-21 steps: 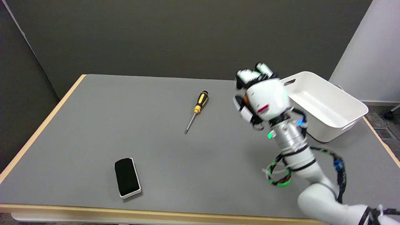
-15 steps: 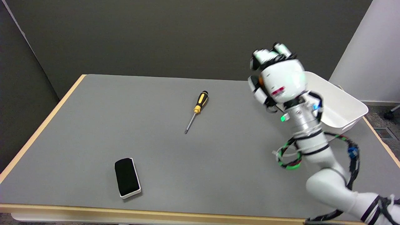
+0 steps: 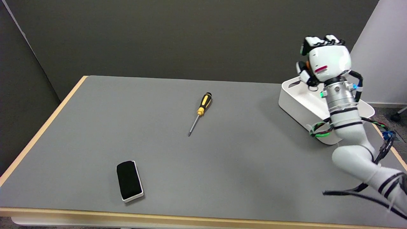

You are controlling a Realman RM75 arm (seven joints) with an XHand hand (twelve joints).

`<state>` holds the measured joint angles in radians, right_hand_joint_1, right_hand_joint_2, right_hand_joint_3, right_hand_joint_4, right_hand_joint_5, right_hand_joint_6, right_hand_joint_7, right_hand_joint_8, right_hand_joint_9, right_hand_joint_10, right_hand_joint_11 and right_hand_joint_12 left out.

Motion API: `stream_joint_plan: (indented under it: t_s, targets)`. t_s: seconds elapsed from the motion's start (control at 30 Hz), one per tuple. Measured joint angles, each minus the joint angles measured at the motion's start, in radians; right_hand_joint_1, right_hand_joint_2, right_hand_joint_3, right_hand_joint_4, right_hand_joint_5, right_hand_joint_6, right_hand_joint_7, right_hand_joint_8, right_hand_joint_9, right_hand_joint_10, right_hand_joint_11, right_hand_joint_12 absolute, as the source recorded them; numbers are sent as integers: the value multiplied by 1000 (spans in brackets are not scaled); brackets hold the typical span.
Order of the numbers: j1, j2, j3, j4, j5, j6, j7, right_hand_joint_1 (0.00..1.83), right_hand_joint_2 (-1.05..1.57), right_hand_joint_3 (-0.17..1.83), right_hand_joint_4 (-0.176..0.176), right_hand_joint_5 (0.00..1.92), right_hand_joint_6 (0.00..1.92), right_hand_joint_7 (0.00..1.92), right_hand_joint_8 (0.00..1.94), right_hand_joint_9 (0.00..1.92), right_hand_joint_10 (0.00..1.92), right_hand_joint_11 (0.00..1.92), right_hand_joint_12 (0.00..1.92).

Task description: Place mango into white box.

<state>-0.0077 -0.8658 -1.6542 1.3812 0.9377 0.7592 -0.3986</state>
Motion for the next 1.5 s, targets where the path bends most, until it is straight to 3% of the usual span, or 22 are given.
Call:
stream_joint_plan:
  t_s: [0.33,0.63,0.77,0.83,0.9,1.0,1.2,1.33,1.4,1.47,1.5]
  targets:
    - [192,54,-99,-344,107,-40,141,1104,1287,226,-176,473,1707,545,1757,818,1921,277,1921]
    - [294,73,-195,-545,155,-64,248,1110,1278,227,-176,485,1691,557,1739,823,1902,296,1921]
    - [308,77,-223,-598,168,-69,288,1140,1241,221,-176,539,1616,614,1648,821,1755,336,1921]
    - [309,78,-232,-613,174,-69,308,846,870,887,53,433,1059,807,1178,802,1408,199,1921]
    - [305,79,-237,-620,178,-69,325,793,846,902,64,417,967,759,1051,744,1346,262,1907]
    - [289,80,-236,-620,182,-68,352,631,762,910,72,358,708,621,755,604,1195,476,1613]
    - [246,81,-224,-591,186,-47,402,548,722,910,68,302,575,540,608,521,1107,460,1620]
    - [211,83,-217,-551,186,-19,431,473,699,899,61,262,505,483,523,459,1050,423,1609]
    - [192,83,-213,-527,186,-4,442,455,688,901,59,249,490,429,466,393,956,310,1518]
    - [173,84,-209,-498,185,16,454,370,656,971,53,196,449,273,366,209,717,58,1140]
    - [165,84,-207,-486,184,24,459,366,662,948,51,184,421,231,323,164,659,17,1043]
